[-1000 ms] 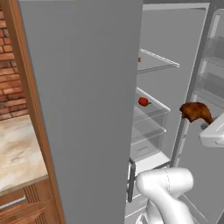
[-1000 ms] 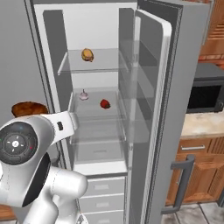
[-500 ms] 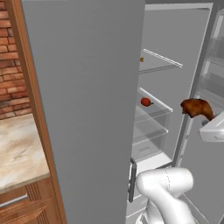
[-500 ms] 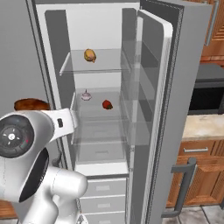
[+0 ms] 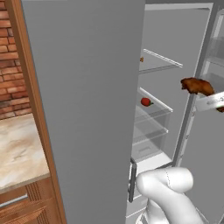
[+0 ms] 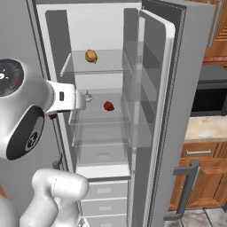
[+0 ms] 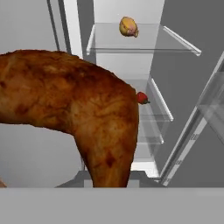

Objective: Transport the chicken drumstick and bell pepper to the fridge. Place the chicken drumstick on the rack containing meat and place the bell pepper on the rack containing the vegetable, ensuring meats and vegetables are on different racks.

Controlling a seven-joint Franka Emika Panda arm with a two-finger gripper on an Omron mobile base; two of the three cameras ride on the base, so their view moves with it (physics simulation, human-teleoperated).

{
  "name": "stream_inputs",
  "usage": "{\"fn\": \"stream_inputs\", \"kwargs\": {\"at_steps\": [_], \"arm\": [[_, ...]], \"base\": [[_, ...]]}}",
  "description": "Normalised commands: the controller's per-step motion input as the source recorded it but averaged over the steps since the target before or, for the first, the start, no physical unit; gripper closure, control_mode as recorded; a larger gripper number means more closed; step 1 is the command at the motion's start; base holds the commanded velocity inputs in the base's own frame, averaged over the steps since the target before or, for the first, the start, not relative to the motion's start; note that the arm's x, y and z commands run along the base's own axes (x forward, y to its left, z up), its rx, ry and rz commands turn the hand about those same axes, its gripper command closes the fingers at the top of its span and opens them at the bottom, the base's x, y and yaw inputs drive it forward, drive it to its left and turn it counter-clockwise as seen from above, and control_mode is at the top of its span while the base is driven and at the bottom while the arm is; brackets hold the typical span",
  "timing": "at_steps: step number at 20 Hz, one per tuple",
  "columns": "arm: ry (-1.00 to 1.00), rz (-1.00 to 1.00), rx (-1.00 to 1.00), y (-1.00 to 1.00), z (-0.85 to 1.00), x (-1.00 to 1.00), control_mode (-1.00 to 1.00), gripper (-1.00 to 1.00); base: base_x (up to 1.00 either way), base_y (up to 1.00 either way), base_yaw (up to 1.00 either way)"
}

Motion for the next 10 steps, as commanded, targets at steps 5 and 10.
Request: {"fn": "stream_inputs", "kwargs": {"at_steps": [5, 10], "arm": [[0.04, -0.01, 0.02, -0.14, 0.2, 0.25, -1.0, 1.0], [0.0, 0.0, 0.0, 0.0, -0.09, 0.44, -1.0, 1.0]], "base": [[0.0, 0.0, 0.0], [0.0, 0.0, 0.0]]}}
